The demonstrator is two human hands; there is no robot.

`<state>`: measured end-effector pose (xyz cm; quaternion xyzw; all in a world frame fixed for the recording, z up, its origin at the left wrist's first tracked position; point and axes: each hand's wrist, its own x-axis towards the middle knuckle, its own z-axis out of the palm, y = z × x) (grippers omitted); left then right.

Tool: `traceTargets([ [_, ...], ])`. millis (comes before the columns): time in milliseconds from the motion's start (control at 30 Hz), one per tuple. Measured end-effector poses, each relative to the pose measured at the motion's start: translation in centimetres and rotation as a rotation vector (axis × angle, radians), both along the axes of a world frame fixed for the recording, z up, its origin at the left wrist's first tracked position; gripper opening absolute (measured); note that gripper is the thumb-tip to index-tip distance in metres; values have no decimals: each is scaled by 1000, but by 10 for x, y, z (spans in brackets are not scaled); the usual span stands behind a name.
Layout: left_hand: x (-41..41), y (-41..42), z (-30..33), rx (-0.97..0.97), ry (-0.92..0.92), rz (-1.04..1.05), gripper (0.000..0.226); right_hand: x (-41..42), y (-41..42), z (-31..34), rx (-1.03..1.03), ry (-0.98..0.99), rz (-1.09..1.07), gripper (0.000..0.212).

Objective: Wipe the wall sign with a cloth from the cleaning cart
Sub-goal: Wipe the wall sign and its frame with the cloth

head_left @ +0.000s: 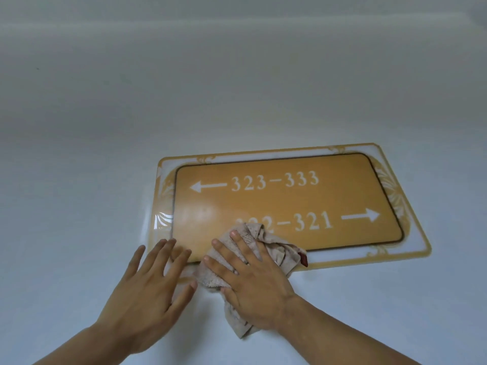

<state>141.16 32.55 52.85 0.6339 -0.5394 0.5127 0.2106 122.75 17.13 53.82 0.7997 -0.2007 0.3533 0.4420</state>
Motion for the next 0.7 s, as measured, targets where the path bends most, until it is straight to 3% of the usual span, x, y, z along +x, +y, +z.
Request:
traceTargets([
  [167,-50,-21,11,12,3,-18,82,-59,-23,5,20,-49,-52,63],
  [567,-175,-101,21,-91,-59,-81,55,-215,-91,11,183,-263,-198,62],
  [700,-228,-130,21,-105,-64,-101,57,-271,-108,8,232,-298,-232,63],
])
